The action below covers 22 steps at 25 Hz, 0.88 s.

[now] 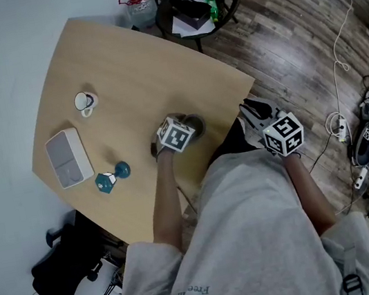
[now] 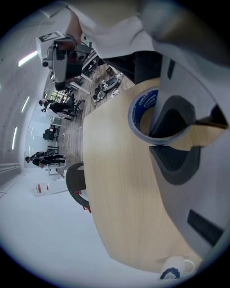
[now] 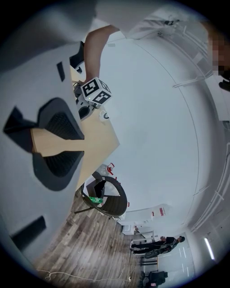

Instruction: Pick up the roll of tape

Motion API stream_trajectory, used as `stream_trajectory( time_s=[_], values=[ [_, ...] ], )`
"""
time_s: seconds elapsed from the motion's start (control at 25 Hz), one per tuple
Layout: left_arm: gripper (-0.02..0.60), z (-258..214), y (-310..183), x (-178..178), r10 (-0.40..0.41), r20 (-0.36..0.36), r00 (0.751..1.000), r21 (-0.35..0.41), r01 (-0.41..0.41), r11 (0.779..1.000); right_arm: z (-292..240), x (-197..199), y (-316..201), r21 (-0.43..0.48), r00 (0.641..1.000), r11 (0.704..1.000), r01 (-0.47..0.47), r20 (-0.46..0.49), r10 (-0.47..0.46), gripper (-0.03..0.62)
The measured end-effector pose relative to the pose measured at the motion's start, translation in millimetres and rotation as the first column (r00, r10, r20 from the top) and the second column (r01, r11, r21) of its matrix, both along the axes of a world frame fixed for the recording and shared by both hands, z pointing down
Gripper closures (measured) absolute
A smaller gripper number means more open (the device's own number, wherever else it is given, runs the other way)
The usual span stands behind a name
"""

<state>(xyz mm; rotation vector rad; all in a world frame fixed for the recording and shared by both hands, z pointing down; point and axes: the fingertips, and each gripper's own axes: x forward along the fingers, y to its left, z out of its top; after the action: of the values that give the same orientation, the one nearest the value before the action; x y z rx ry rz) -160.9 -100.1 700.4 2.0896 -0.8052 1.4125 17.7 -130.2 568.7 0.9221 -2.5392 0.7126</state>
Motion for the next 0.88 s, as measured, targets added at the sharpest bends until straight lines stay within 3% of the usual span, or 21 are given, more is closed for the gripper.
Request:
stream_trajectory(
  time_s=[0.52, 0.88],
  values=[
    [0.537, -3.9, -0.4, -1.0, 0.047, 0.075, 0.996, 0.015, -0.048, 0.999, -1.3, 5.8, -2.0, 0.003, 1.000, 1.000, -0.019, 0.007, 0.019, 0.516],
    [0.540, -4.4, -0.3, -1.4, 0.032, 0.070, 0.997, 0.019, -0.033, 0.999, -1.5, 7.6, -3.7, 0.002, 1.000, 1.000, -0.025, 0.008, 0.025, 0.517]
  ],
)
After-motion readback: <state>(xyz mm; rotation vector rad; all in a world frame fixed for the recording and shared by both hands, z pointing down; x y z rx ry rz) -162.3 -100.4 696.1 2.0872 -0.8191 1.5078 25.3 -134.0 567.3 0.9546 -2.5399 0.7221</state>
